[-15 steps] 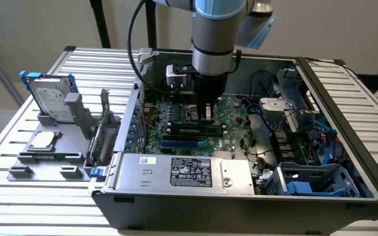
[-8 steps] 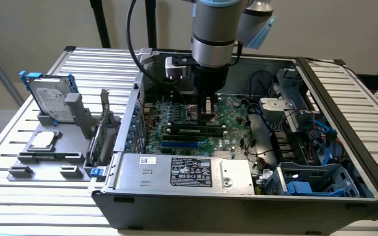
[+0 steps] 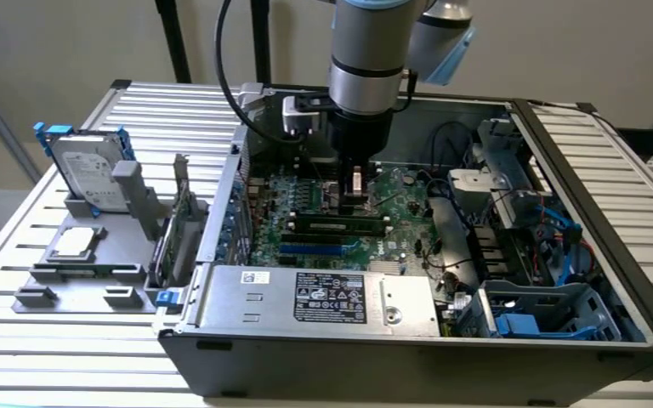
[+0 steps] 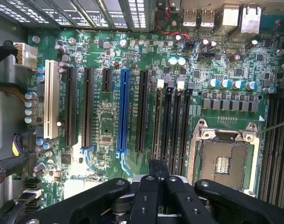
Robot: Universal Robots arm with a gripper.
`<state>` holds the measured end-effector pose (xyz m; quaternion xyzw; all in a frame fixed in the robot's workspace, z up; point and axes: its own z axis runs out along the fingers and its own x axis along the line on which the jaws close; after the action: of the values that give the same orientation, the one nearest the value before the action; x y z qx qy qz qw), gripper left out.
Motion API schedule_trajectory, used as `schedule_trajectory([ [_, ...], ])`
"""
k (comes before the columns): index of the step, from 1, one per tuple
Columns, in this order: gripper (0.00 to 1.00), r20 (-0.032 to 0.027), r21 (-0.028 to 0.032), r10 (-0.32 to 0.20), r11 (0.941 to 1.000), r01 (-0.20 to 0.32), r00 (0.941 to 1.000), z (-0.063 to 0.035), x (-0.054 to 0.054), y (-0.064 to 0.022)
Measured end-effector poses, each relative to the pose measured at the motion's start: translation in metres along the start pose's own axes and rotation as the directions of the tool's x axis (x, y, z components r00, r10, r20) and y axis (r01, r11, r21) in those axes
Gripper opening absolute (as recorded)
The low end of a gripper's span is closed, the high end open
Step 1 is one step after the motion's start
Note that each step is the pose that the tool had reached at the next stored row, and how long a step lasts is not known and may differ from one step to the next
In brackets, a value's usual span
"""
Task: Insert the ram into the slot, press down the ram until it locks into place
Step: 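Insert the ram into the slot, then press down the ram until it locks into place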
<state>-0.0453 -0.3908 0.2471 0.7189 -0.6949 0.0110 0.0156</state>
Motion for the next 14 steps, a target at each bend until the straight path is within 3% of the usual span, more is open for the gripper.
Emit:
schedule_trajectory([
  [14, 0.1, -0.0001, 0.0002, 0.0, 1.0, 0.0, 1.0, 0.0024, -0.0003, 0.0],
])
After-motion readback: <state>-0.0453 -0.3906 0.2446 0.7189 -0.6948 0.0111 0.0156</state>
